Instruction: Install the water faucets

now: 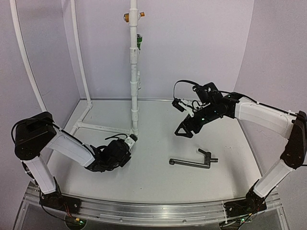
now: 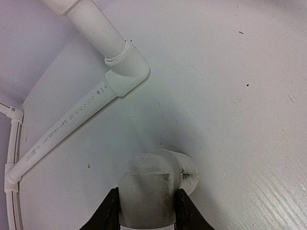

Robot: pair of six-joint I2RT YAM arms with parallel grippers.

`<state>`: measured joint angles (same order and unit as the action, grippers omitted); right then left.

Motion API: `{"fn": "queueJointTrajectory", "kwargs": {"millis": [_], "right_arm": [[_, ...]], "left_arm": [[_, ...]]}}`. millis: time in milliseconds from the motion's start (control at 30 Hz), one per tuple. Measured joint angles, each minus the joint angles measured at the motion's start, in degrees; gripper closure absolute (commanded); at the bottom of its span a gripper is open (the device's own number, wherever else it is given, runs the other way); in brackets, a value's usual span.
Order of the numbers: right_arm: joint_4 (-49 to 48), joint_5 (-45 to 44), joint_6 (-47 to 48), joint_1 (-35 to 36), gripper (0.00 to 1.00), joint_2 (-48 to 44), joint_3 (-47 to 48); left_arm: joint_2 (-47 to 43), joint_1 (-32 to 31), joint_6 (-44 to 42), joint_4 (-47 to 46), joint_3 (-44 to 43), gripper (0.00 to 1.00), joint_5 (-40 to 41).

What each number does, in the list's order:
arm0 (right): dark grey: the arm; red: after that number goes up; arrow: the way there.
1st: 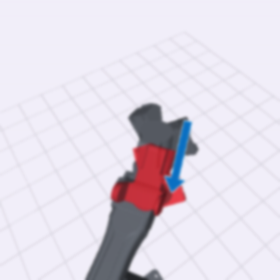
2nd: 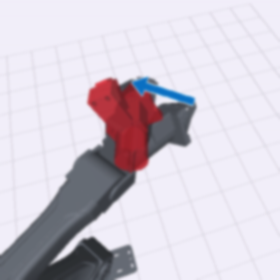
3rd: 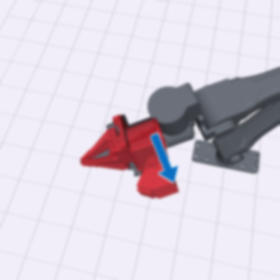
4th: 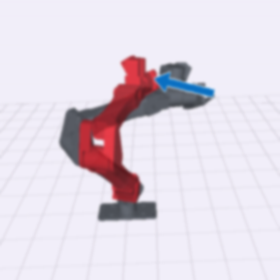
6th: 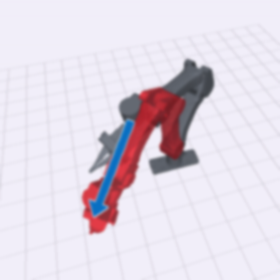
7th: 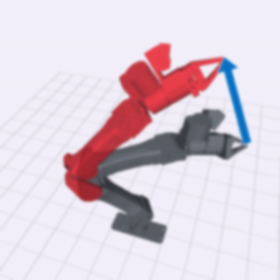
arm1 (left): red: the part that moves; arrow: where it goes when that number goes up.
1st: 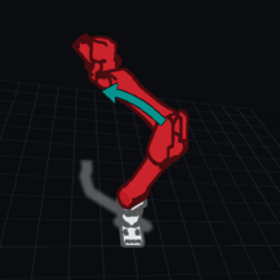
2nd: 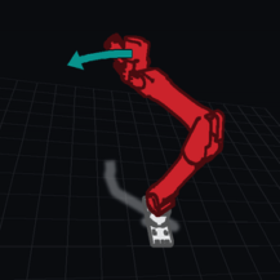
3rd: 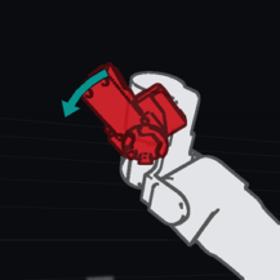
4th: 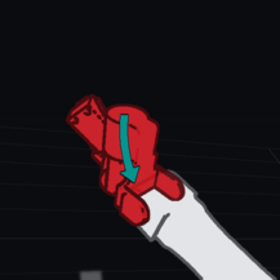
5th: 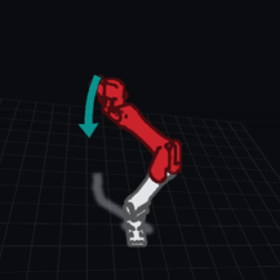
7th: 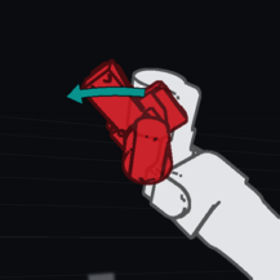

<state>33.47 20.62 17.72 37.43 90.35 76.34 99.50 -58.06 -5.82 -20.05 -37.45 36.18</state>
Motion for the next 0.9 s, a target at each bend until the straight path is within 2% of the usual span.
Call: {"fn": "queueJointTrajectory", "kwargs": {"millis": [200, 433, 667, 733, 900], "right_arm": [[0.0, 0.0, 0.0, 0.0, 0.15, 0.0, 0.0], [0.0, 0.0, 0.2, 0.0, 0.19, 0.0, -0.1], [2.3, -0.2, 2.2, 0.1, 0.3, 1.9, 1.5], [3.8, -1.2, 3.5, 0.7, 0.33, 3.9, 2.6], [7.9, -5.7, 7.7, 5.7, 0.4, 8.5, 3.0]], "left_arm": [[0.0, 0.0, -0.1, 1.8, -1.1, 0.61, -0.6], [-2.8, -0.5, 0.6, 10.5, -2.8, 0.34, -4.6], [-8.5, -1.6, 2.1, 20.1, -6.6, 0.12, -7.5], [-11.7, -1.8, 2.9, 22.0, -7.3, 0.08, -8.3], [-20.3, -2.0, 4.7, 26.5, -10.2, 0.05, -10.2]]}}
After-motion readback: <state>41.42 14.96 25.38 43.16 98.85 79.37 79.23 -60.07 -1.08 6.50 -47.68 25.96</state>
